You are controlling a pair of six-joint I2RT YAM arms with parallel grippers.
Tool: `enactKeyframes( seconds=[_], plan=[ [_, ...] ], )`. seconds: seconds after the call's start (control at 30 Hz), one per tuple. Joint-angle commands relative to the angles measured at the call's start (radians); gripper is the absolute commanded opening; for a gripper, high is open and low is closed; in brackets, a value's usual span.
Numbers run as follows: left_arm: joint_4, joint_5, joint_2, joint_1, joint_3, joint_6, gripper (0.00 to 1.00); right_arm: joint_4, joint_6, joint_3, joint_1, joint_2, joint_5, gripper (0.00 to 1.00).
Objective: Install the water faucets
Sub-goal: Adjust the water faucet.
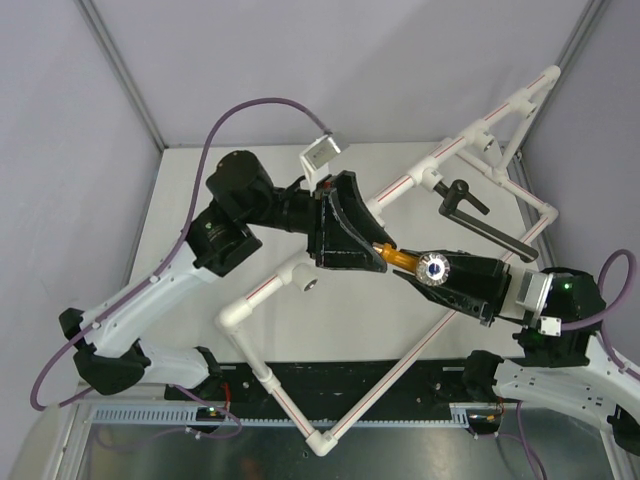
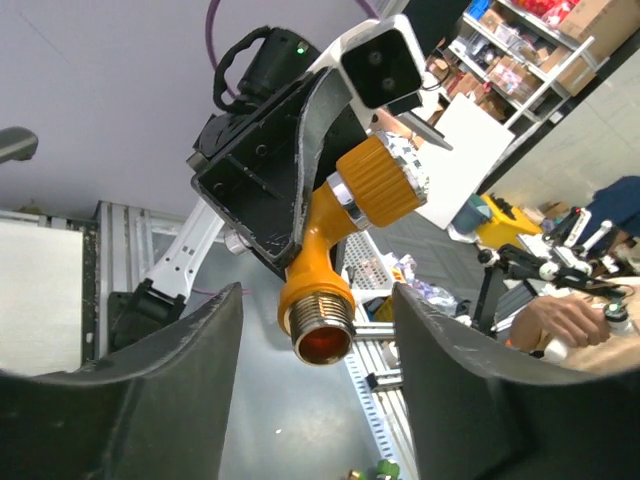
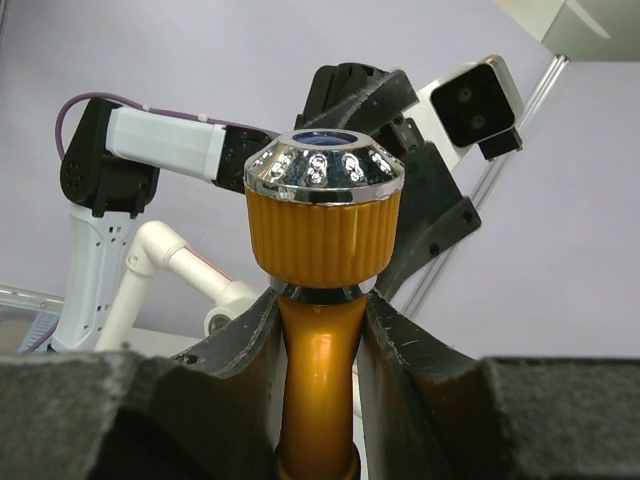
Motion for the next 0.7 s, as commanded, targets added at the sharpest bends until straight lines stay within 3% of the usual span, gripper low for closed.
enactKeyframes(
  seconds=[0.0,0.07,0.13,0.43,0.67],
  plan=[
    [0.000,0.005,-0.003,0.008,-0.022,-0.022,0.79,-0.011,0.021,0.026,0.006,-0.001,0.060,0.00],
    [0.000,0.002,-0.016,0.026,-0.025,-0.021,0.94,-0.054,0.019,0.025,0.005,-0.025,0.086,0.00],
    [0.000,0.001,-0.031,0.052,-0.027,-0.022,0.98,-0.102,0.017,0.026,0.005,-0.055,0.114,0.00],
    [-0.144,-0.033,-0.079,0.205,-0.030,0.060,0.99,-0.376,-0.012,0.050,0.006,-0.163,0.278,0.00],
    [-0.530,-0.246,-0.075,0.235,0.066,0.329,1.00,-0.523,-0.078,0.062,0.006,-0.165,0.335,0.00]
  ],
)
